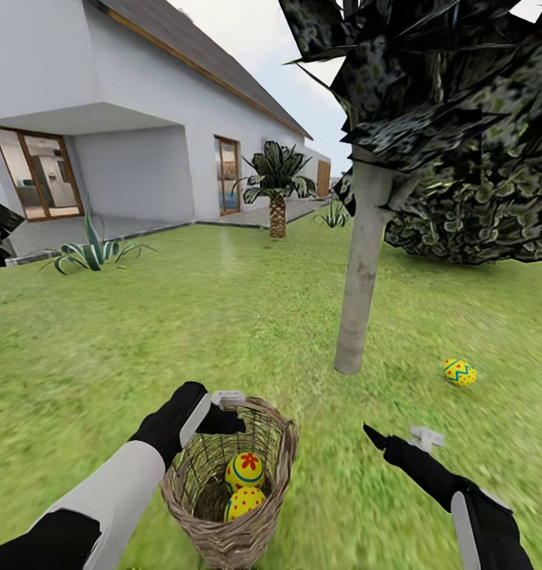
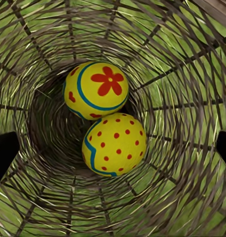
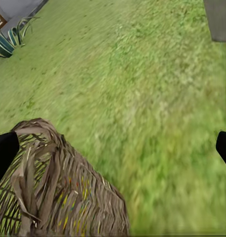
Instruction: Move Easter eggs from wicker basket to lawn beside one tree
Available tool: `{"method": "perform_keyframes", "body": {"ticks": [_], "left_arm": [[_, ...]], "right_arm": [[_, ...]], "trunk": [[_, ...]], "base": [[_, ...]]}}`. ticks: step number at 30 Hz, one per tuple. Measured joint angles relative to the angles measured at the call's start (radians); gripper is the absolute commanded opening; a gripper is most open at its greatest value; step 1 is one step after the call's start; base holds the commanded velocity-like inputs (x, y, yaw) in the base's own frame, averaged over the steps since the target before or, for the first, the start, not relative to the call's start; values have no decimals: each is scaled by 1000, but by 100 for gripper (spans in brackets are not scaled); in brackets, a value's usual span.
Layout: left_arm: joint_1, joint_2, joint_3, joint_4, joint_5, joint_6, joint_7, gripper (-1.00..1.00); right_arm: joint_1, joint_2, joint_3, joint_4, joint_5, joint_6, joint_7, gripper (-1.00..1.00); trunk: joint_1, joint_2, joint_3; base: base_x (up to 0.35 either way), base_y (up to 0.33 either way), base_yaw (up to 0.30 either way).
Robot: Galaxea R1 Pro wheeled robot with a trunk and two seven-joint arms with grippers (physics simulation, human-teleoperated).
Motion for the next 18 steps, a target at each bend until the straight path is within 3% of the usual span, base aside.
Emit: {"method": "perform_keyframes", "body": {"ticks": [18], "left_arm": [[0, 1, 0, 0, 0, -51, 0, 100]], "right_arm": [[4, -5, 0, 5, 0, -1, -5, 100]], "trunk": [[8, -4, -70]], "base": [[0, 0, 0]]}}
